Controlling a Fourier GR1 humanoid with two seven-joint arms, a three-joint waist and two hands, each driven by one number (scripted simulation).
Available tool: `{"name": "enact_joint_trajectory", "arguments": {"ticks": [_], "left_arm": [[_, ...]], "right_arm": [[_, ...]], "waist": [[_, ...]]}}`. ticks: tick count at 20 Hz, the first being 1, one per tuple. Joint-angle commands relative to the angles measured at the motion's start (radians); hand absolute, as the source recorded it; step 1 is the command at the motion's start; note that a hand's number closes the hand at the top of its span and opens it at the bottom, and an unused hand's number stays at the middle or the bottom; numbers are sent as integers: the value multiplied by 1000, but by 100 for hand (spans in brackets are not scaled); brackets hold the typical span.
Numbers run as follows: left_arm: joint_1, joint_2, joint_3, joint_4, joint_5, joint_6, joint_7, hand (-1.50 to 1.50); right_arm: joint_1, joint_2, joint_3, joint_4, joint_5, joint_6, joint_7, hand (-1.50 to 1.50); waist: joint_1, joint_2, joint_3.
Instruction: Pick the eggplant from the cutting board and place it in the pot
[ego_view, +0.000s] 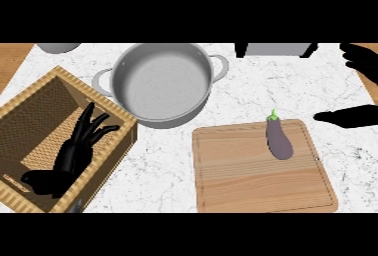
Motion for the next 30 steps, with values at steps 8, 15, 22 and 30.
{"name": "enact_joint_trajectory", "arguments": {"ticks": [8,15,22,30], "left_arm": [[-37,-40,-16,42,-8,4,-12,0],[-43,-29,25,69,-1,-32,-28,0],[1,-30,5,4,-5,-25,-6,0],[-21,-49,45,99,-2,-59,-48,0]], "right_arm": [[-208,-73,255,54,-71,456,459,-150],[-246,113,279,113,-44,471,602,-150],[-232,123,308,234,14,557,582,-150],[-191,236,318,256,70,515,598,-150]], "waist": [[22,11,-9],[-5,6,-6],[-3,6,-5],[-9,7,-6]]}}
